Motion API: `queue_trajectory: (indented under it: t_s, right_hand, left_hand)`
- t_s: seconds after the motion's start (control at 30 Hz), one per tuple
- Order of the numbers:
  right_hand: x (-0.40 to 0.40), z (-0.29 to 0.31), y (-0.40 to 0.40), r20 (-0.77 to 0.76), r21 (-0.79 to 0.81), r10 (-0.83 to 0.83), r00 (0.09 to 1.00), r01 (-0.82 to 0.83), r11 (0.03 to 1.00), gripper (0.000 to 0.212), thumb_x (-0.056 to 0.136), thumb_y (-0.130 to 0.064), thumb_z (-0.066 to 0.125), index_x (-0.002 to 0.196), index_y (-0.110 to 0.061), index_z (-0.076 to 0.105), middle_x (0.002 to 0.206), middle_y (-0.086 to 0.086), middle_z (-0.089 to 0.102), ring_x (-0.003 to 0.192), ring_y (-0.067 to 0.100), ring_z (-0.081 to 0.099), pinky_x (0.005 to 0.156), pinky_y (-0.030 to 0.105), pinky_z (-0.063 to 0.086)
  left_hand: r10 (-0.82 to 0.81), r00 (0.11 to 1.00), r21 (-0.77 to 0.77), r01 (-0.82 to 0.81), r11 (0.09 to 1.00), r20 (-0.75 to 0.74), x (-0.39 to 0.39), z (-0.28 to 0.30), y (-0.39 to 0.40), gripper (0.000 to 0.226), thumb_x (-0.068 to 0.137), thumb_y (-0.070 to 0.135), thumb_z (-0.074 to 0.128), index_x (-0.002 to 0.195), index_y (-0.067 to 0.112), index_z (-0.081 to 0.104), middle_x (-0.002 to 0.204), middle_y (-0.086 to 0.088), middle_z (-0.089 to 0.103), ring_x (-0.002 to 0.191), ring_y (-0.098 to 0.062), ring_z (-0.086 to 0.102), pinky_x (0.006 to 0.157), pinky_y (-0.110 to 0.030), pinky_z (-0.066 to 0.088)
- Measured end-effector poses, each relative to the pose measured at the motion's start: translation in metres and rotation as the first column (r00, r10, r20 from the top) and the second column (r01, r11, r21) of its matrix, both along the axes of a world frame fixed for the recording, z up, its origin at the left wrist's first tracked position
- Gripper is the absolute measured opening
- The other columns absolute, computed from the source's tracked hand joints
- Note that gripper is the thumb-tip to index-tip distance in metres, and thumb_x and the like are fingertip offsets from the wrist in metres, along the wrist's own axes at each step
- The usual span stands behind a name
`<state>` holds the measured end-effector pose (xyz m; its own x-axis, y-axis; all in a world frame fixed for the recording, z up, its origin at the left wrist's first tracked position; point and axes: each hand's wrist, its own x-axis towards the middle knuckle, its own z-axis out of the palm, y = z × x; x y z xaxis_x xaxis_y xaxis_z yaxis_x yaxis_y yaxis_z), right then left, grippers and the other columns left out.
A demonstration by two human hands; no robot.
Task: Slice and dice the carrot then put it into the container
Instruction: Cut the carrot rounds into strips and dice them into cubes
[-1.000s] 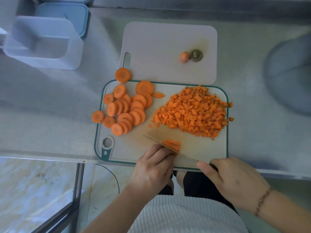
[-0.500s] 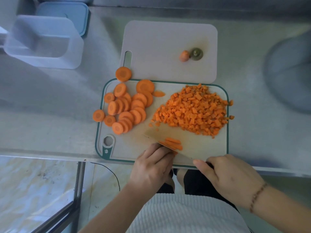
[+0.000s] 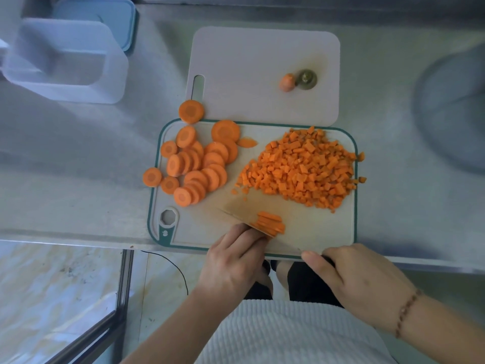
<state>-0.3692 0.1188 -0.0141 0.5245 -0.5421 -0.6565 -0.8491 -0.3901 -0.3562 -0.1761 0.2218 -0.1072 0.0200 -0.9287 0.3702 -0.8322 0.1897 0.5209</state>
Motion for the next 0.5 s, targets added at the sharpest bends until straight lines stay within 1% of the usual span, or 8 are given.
queue_trajectory:
  t_s: [0.1,0.17,0.23,0.3,0.33,0.4,0.5]
  right_hand:
    - [-0.017,0.006,0.000,0.033,0.000,-0.049,0.998,0.049,0.999,0.079,0.079,-0.080,-0.001,0.056,-0.021,0.046,0.054,0.003,0.050,0.056,0.016,0.051,0.051,0.028,0.039]
    - [-0.024,0.007,0.002,0.017,0.025,-0.059,0.998,0.059,0.998,0.081,0.077,-0.082,-0.002,0.056,-0.017,0.042,0.056,0.003,0.050,0.057,0.016,0.051,0.055,0.030,0.041]
    - [-0.026,0.005,0.004,-0.014,0.049,-0.053,0.998,0.054,0.997,0.084,0.075,-0.083,-0.005,0.058,-0.016,0.042,0.058,0.004,0.051,0.057,0.016,0.051,0.057,0.031,0.043]
    - [-0.023,0.003,0.004,-0.027,0.043,-0.036,0.999,0.037,0.998,0.088,0.072,-0.084,-0.009,0.061,-0.016,0.046,0.062,0.006,0.055,0.060,0.017,0.054,0.058,0.031,0.046]
    - [-0.021,0.002,0.003,-0.032,0.031,-0.022,0.999,0.023,0.999,0.089,0.072,-0.083,-0.011,0.062,-0.017,0.047,0.064,0.005,0.057,0.061,0.017,0.055,0.059,0.031,0.047]
    - [-0.010,0.001,0.004,-0.048,0.021,0.001,0.999,0.000,1.000,0.086,0.075,-0.079,-0.011,0.063,-0.019,0.049,0.063,0.002,0.057,0.061,0.016,0.056,0.058,0.028,0.047]
    - [0.010,-0.004,0.003,-0.006,0.041,0.012,1.000,-0.011,0.999,0.076,0.077,-0.077,0.000,0.060,-0.021,0.047,0.055,-0.001,0.051,0.052,0.011,0.051,0.051,0.024,0.040]
  left_hand:
    - [0.012,1.000,-0.016,-0.012,1.000,-0.002,0.001,0.001,0.001,0.044,0.107,0.022,0.049,0.080,0.001,0.076,0.092,-0.007,0.073,0.090,-0.026,0.065,0.073,-0.034,0.056]
    - [0.034,0.999,-0.031,-0.034,0.999,-0.007,0.001,-0.002,0.004,0.041,0.107,0.021,0.053,0.080,0.001,0.077,0.091,-0.007,0.073,0.091,-0.024,0.066,0.077,-0.033,0.057]
    - [0.048,0.999,-0.050,-0.048,0.998,-0.010,0.000,-0.005,0.007,0.028,0.102,0.012,0.060,0.083,0.001,0.077,0.093,-0.006,0.073,0.094,-0.022,0.066,0.082,-0.030,0.056]
    - [0.043,0.999,-0.046,-0.044,0.998,-0.017,0.001,-0.008,0.010,0.010,0.092,0.001,0.069,0.086,0.001,0.077,0.096,-0.006,0.074,0.099,-0.021,0.066,0.092,-0.026,0.054]
    - [0.045,0.999,-0.033,-0.045,0.998,-0.022,0.001,-0.009,0.011,0.007,0.089,-0.002,0.071,0.087,0.001,0.078,0.097,-0.006,0.074,0.100,-0.021,0.065,0.096,-0.024,0.052]
    - [0.046,0.999,-0.005,-0.046,0.999,-0.028,0.002,-0.010,0.013,0.007,0.088,-0.003,0.072,0.090,0.001,0.078,0.099,-0.006,0.074,0.102,-0.021,0.065,0.099,-0.023,0.050]
    - [0.051,0.998,0.005,-0.051,0.999,-0.043,0.000,-0.009,0.013,0.010,0.085,-0.005,0.075,0.092,0.001,0.078,0.100,-0.006,0.074,0.104,-0.021,0.065,0.101,-0.022,0.048]
